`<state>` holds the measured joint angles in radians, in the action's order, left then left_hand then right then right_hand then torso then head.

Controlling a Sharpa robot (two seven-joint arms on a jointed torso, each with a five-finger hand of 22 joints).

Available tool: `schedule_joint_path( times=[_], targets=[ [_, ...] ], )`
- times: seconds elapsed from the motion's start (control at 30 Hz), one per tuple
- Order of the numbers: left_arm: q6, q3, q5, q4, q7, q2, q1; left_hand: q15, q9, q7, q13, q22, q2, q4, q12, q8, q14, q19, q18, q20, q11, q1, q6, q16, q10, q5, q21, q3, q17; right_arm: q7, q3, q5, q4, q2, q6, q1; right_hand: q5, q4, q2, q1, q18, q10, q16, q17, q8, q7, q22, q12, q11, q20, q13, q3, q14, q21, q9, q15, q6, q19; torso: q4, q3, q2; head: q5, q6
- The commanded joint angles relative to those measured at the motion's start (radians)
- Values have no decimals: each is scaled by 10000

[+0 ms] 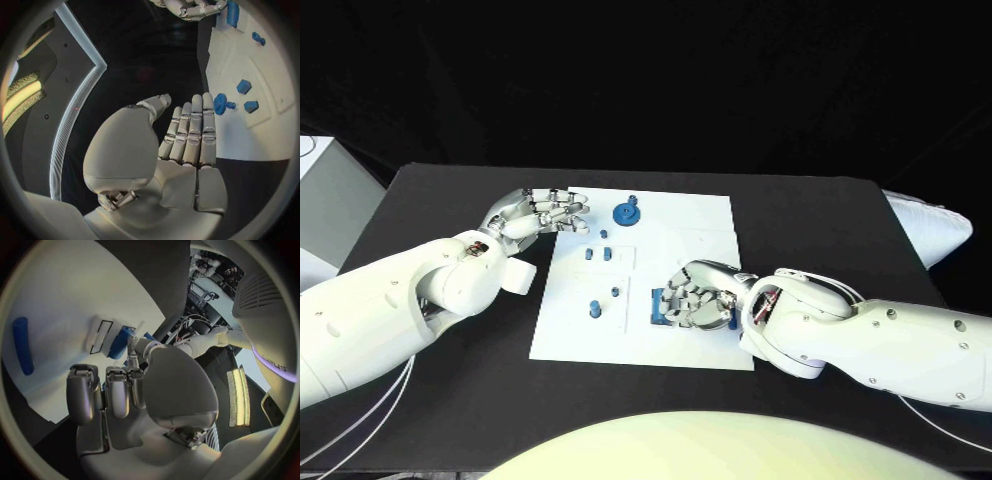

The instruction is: Assemble the parts on the task board

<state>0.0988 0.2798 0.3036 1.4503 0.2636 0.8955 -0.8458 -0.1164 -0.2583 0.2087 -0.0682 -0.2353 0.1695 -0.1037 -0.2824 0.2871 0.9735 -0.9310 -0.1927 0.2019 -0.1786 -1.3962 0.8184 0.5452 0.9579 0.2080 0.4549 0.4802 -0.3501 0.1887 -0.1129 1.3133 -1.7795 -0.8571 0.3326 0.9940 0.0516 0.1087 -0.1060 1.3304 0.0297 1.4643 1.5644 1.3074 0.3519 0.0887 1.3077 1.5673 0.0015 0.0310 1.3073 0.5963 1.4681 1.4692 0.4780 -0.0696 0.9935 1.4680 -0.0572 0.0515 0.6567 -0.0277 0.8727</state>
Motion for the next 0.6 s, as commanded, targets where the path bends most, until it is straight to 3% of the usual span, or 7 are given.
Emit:
schedule_joint_path(
  times=[0.03,0.2,0.43,0.5,0.6],
  targets=[
    [-180,8,-2,19,26,-23,2,27,11,369,-8,14,-94,-83,-50,50,-78,31,138,33,5,50,-102,-60,-79,24,-61,2,-16,-37,-50,31,-20,-44,-29,-70,-24,-16,96,-21,-94,1062,12,2533,34,-8,2243,29,68,59,2632,86,1003,-19,31,79,-13,800,-10,-3,3,-20,-1],
    [-177,8,-2,11,29,-29,5,27,11,369,-8,14,-94,-83,-50,50,-78,31,138,33,5,50,-102,-60,-79,24,-61,2,-16,-343,-50,-111,-117,-177,1011,-89,-20,-37,83,-25,-98,1065,20,2549,32,-7,2251,35,68,63,2635,90,1007,1,31,82,-16,805,-3,0,7,-38,-1],
    [-152,7,-1,1,52,-35,7,26,13,369,-8,19,-100,-91,-54,54,-82,31,137,34,5,51,-108,-63,-86,26,-68,5,-21,-1765,-27,-1534,-358,-667,2969,-75,-5,-187,-231,-216,-56,1021,-27,2459,10,11,2177,-49,89,99,2588,-58,984,-210,21,110,-23,760,3,5,2,-75,-1],
    [-136,7,-1,-6,69,-36,8,26,13,369,-8,19,-100,-91,-54,54,-82,31,137,34,5,51,-108,-63,-86,26,-68,5,-21,-2131,-6,-2225,-430,-867,3280,-30,40,-193,-443,-395,-26,966,-76,2368,-44,34,2122,-153,111,122,2531,-232,961,-365,-23,130,-27,724,11,4,-8,-118,-1],
    [-111,7,-2,-15,111,-40,8,26,13,369,-8,19,-100,-91,-54,54,-82,31,137,34,5,51,-108,-63,-86,26,-68,5,-21,-2327,15,-3145,-478,-1187,3267,96,212,-113,-710,-693,-9,943,-87,2349,-172,95,2089,-193,163,159,2509,-495,956,-462,-119,172,-67,702,22,13,-17,-156,-1]
  ],
)
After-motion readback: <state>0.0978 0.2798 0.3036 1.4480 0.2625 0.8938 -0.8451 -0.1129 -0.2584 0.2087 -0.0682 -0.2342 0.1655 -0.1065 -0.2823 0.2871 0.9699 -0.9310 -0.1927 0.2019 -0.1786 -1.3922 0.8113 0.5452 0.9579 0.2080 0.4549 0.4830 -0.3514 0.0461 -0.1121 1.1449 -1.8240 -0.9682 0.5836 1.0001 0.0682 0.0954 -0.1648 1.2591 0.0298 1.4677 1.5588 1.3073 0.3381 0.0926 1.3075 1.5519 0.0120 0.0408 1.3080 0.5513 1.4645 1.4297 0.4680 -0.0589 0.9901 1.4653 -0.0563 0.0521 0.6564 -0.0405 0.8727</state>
